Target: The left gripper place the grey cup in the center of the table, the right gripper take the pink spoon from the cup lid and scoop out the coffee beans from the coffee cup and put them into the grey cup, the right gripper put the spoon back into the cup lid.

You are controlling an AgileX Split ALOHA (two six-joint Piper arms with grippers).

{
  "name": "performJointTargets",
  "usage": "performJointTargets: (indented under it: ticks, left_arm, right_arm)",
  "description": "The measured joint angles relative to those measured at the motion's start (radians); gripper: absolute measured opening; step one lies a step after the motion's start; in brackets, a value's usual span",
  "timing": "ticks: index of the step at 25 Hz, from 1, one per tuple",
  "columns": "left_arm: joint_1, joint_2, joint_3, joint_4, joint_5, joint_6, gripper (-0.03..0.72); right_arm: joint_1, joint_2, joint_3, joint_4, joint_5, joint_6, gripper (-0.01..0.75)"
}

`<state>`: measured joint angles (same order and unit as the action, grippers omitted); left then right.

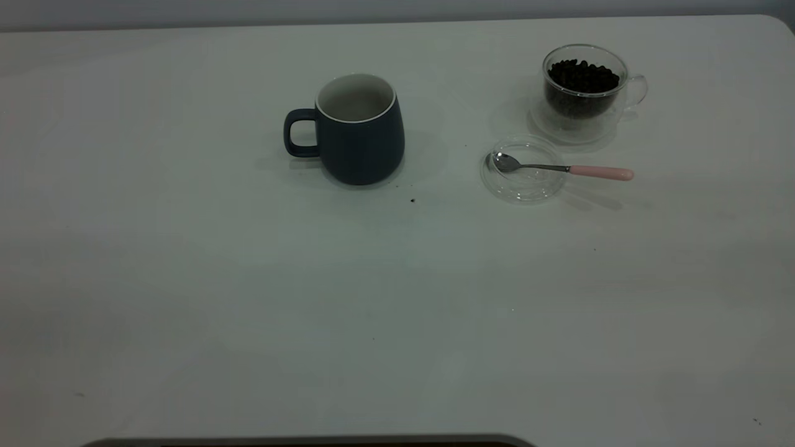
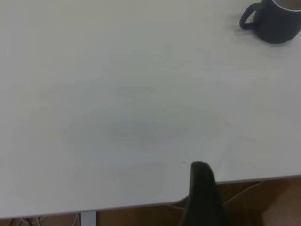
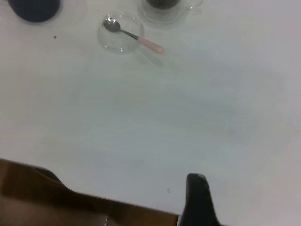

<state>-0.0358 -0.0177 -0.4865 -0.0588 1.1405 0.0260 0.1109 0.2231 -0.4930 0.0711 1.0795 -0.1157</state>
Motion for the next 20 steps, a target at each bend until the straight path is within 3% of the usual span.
performJointTargets:
  ticks: [13,20]
  left_arm:
    - [0.0,0.0,0.0,0.0,0.0,0.0,0.569]
    - [0.0,0.0,0.0,0.0,0.0,0.002,0.569]
  right_arm:
    - [-0.001,-0.023,0.023,-0.008,0.034,0.0,0.575]
    - [-0.08,-0.167,0.023,-0.012,0.038,0.0,0.575]
